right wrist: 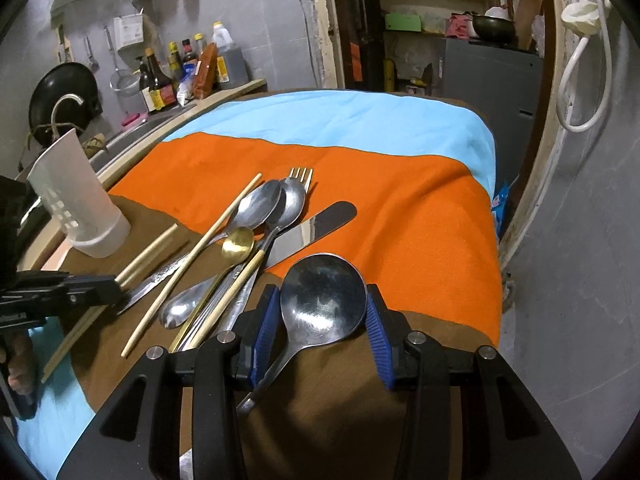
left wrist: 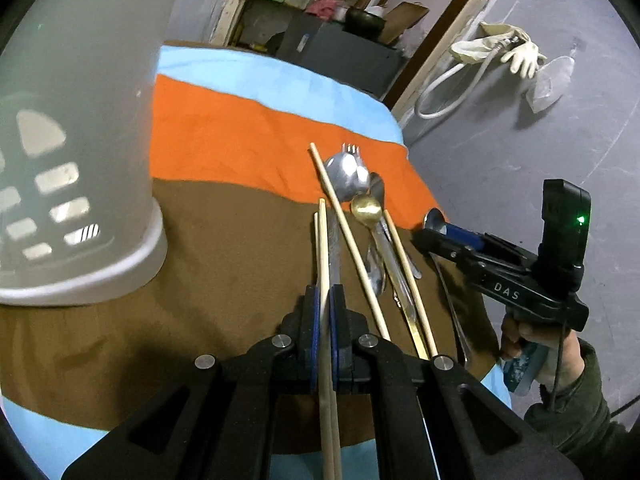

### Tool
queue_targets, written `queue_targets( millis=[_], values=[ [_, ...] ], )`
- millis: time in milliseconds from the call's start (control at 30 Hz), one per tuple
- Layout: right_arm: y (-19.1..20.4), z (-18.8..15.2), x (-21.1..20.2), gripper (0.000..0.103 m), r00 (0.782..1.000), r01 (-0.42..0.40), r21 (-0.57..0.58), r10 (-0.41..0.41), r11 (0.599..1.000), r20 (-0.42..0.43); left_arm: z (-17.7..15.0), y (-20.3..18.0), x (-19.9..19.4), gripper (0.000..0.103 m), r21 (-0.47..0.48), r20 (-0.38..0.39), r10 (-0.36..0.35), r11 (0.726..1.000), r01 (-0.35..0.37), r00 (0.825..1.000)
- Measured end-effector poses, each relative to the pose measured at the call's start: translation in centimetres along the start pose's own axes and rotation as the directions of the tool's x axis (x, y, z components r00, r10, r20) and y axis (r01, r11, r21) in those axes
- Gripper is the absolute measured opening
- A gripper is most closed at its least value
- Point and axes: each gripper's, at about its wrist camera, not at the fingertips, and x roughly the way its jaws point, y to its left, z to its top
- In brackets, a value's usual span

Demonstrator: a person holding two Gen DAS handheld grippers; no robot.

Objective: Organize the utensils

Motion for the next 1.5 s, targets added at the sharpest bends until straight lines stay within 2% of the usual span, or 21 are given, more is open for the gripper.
queue_targets(
  millis=[400,500,700,867,1067,1267,1300,1333,1367,1500],
  values=[
    [0.4,-0.2,0.2,0.04,1.0,0.013,-0.015,-0.014,1.0,-0.018,0.2,0.9,-0.7,0.003,-0.018,-0.019,-0.006,1.0,0.006,1.0],
    [0.5,-0.2,0.2,0.04,1.0,0.017,-0.019,-0.017,1.0,-0.018,0.1,0.9,-1.3,0.002,-0.014,0.004,0.014,1.0,-0.014,1.0],
    [0.6,-0.2,0.0,0.04,1.0,0.011,-0.011,-0.011,1.0,-0.012,-0.3,2.5,-2.5,0.002,-0.073,0.037,0.007,0.997,-0.005,0.999],
    [0.6,-0.1,0.2,0.04,1.0,0.014,-0.006,-0.014,1.0,-0.023,-0.6,3.0,-2.4,0.003,-0.073,-0.017,0.039,0.997,-0.04,0.999],
    [1.2,0.1,0.8,0.044,0.997,0.062,-0.034,-0.063,0.998,-0.053,-0.5,1.3,-1.8,0.012,0.072,-0.08,0.146,0.987,-0.141,0.986],
    [1.7,0.5,1.6,0.05,0.989,0.119,-0.033,-0.122,0.992,-0.082,-0.1,0.3,-1.0,0.013,0.203,-0.138,0.195,0.965,-0.165,0.971],
    [1.8,0.3,1.6,0.048,0.988,0.126,-0.038,-0.129,0.991,-0.08,-0.1,0.4,-1.1,0.012,0.205,-0.14,0.187,0.966,-0.156,0.972],
    [1.8,0.3,1.5,0.036,0.99,0.114,-0.035,-0.117,0.993,-0.077,-0.1,0.6,-1.1,0.01,0.202,-0.137,0.177,0.968,-0.147,0.975],
    [1.8,0.3,1.4,0.035,0.992,0.104,-0.03,-0.106,0.994,-0.072,-0.2,0.8,-1.3,0.004,0.199,-0.125,0.171,0.969,-0.144,0.977],
    [2.3,-0.3,0.4,0.025,0.992,0.118,-0.032,-0.119,0.993,-0.03,-0.8,1.3,-2.6,0.002,0.159,-0.059,0.119,0.981,-0.108,0.991]
  ],
)
